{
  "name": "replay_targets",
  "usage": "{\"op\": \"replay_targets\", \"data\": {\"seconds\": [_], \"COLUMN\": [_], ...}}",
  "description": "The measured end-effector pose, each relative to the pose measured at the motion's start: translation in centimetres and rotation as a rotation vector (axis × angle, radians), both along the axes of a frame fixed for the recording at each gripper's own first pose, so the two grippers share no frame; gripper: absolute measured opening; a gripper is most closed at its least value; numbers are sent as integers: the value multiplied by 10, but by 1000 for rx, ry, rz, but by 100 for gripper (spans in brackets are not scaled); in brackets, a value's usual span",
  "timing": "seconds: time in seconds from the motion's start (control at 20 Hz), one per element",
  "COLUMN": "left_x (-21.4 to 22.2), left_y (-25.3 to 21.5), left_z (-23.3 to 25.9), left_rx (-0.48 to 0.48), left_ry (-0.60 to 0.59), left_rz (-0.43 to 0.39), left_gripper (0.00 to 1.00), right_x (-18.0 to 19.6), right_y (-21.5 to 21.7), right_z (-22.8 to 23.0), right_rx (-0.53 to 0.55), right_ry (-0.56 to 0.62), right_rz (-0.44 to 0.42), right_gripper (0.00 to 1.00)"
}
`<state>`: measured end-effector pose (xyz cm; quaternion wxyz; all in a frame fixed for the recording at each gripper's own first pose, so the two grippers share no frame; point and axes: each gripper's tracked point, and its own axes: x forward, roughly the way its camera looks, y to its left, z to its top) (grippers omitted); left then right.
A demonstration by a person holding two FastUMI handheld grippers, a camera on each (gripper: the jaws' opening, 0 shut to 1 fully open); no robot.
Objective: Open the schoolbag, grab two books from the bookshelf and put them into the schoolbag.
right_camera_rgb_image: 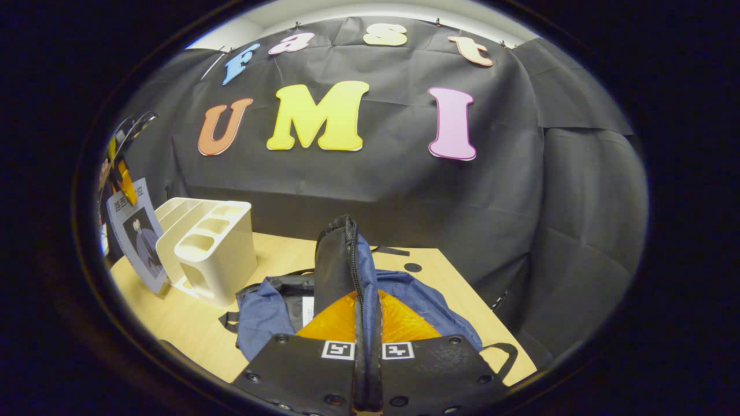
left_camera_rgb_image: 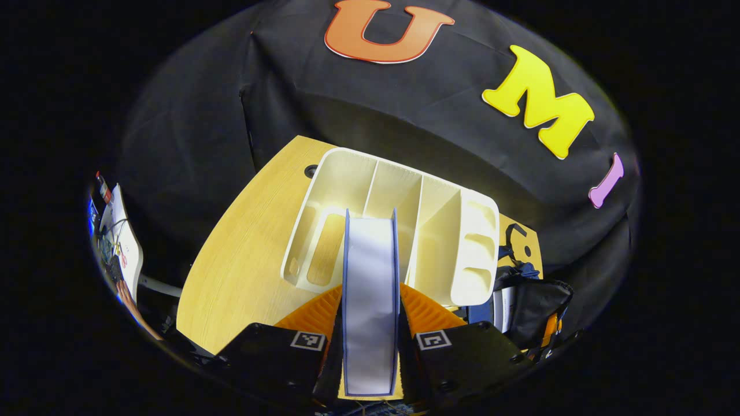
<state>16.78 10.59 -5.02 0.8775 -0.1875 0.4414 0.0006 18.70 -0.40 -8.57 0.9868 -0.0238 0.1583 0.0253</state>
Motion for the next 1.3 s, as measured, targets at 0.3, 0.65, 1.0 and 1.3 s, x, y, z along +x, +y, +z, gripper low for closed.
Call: {"op": "replay_targets", "data": {"seconds": [0.3, 0.65, 1.0, 1.3], "left_x": [-63, -108, -113, -97], "left_y": [-2, -20, -101, -149], "left_z": [-18, -21, -28, -20], "left_rx": [-127, -306, -492, -530], "left_ry": [0, -58, -47, -68], "left_rz": [39, 57, -67, -149], "left_gripper": [43, 43, 43, 43], "right_x": [-5, -5, -6, -8], "right_y": [6, 16, 15, 10], "right_z": [-4, -6, -9, -11], "right_rx": [-21, -28, -38, -17], "right_ry": [6, 14, 24, 38], "right_rz": [8, 16, 5, 5], "right_gripper": [2, 2, 2, 2]}}
